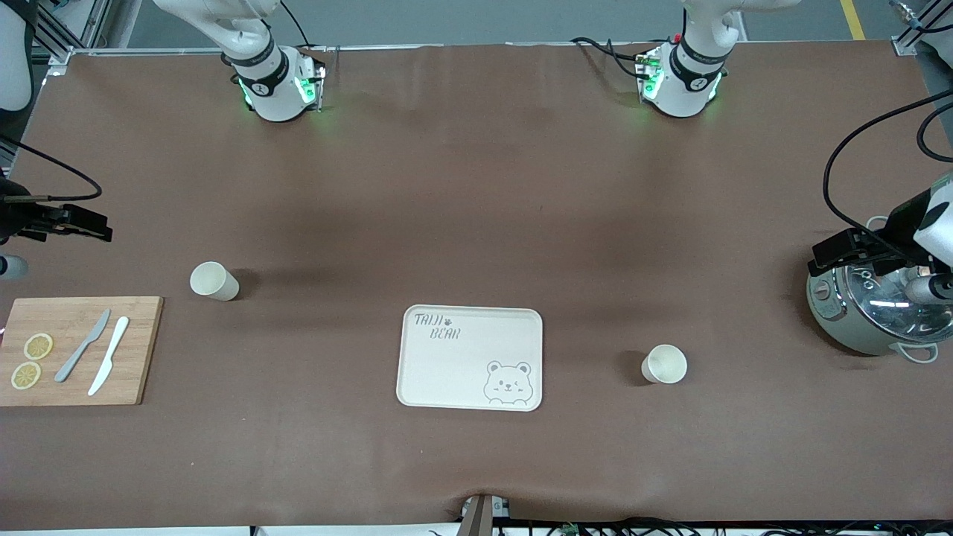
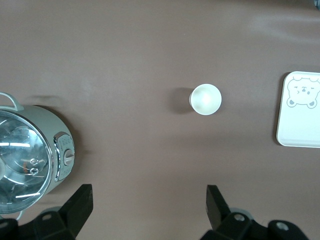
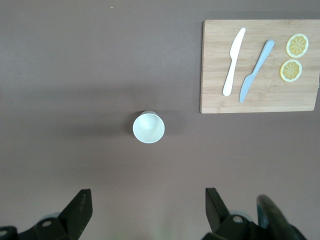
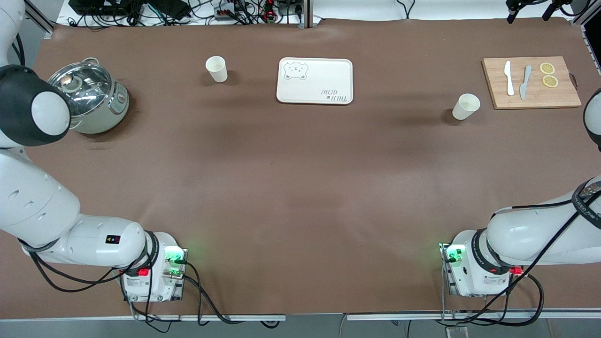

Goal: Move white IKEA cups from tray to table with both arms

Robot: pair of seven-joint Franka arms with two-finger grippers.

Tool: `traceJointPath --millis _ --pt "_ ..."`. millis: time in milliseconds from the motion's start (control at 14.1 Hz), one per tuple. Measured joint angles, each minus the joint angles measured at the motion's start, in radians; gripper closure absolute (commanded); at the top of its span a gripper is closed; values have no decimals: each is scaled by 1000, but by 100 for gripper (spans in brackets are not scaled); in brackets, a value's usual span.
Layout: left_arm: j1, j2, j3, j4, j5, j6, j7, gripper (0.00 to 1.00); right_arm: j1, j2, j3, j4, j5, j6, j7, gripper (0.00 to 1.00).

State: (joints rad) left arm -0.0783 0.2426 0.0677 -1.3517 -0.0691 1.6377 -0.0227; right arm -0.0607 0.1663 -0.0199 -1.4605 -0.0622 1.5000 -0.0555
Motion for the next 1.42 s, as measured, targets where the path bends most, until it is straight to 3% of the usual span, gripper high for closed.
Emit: traceJointPath --millis 284,710,1420 --pt "3 0 0 0 0 0 0 0 6 -39 1 -17 0 8 70 0" --pt "6 0 0 0 0 0 0 0 6 -160 1 -151 5 89 78 0" --pt "6 2 0 0 53 21 65 0 43 -183 8 -100 21 60 78 0"
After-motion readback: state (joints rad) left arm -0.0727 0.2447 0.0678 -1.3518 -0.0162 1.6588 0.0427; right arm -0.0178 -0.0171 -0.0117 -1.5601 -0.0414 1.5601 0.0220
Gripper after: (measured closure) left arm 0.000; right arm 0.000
